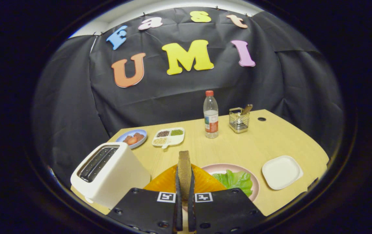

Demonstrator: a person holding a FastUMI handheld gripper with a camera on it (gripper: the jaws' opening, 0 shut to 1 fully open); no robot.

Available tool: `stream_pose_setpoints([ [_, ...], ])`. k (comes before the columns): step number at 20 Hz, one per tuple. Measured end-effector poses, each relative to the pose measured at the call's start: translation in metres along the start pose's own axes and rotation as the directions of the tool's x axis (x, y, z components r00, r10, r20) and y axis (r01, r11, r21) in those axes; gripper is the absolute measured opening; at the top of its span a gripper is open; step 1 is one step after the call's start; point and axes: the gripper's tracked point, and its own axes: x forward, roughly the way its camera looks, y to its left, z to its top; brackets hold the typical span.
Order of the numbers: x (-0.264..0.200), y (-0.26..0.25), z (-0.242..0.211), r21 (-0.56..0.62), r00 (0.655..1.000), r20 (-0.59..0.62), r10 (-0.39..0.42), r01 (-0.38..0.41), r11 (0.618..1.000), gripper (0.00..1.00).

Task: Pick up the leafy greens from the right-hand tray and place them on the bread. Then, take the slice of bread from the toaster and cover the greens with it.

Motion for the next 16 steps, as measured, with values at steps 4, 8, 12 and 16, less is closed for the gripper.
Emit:
stream_pose_setpoints([
  [4,0.006,-0.031,-0.010,0.041,1.000,-0.021,-0.010,0.011,0.999,0.07],
  [8,0.015,-0.059,-0.021,0.007,0.995,-0.064,-0.071,0.072,0.997,0.07],
  [12,0.021,-0.077,-0.028,-0.071,0.990,-0.086,-0.111,0.105,0.992,0.07],
  [16,0.026,-0.091,-0.037,-0.148,0.983,-0.100,-0.153,0.137,0.979,0.14],
])
